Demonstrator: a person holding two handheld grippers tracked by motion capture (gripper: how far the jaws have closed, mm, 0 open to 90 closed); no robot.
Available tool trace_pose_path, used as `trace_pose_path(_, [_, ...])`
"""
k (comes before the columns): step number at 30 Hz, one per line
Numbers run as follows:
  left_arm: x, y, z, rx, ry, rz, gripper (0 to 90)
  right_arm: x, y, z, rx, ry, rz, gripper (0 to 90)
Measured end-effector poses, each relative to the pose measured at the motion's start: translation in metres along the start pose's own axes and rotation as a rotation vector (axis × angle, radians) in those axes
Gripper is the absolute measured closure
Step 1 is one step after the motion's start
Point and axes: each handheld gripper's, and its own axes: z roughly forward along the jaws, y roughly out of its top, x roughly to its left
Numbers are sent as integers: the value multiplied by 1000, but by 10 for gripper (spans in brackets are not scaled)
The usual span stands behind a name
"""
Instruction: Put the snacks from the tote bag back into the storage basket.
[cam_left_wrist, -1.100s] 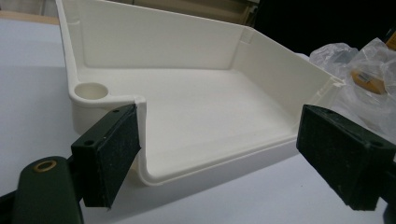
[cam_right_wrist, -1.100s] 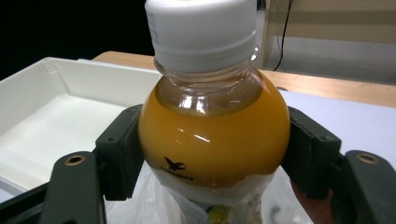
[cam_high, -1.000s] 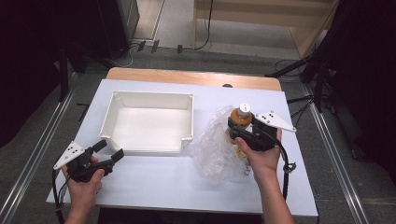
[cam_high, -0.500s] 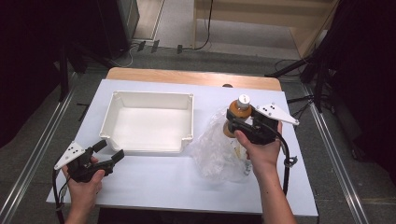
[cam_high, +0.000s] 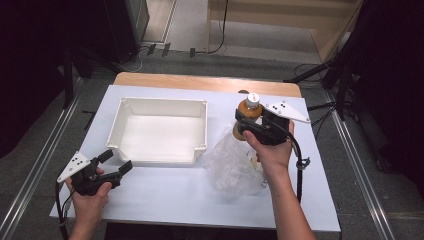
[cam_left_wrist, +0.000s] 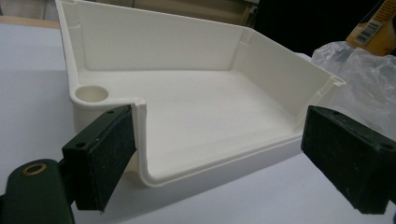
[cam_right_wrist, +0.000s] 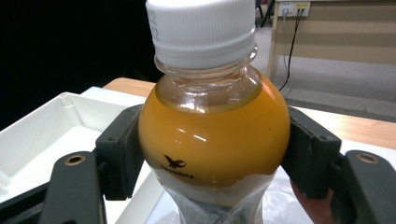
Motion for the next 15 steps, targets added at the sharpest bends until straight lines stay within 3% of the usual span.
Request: trace_pose_path(15, [1,2,-3,-7,17,25,97,10,7,26,4,21,-6,310])
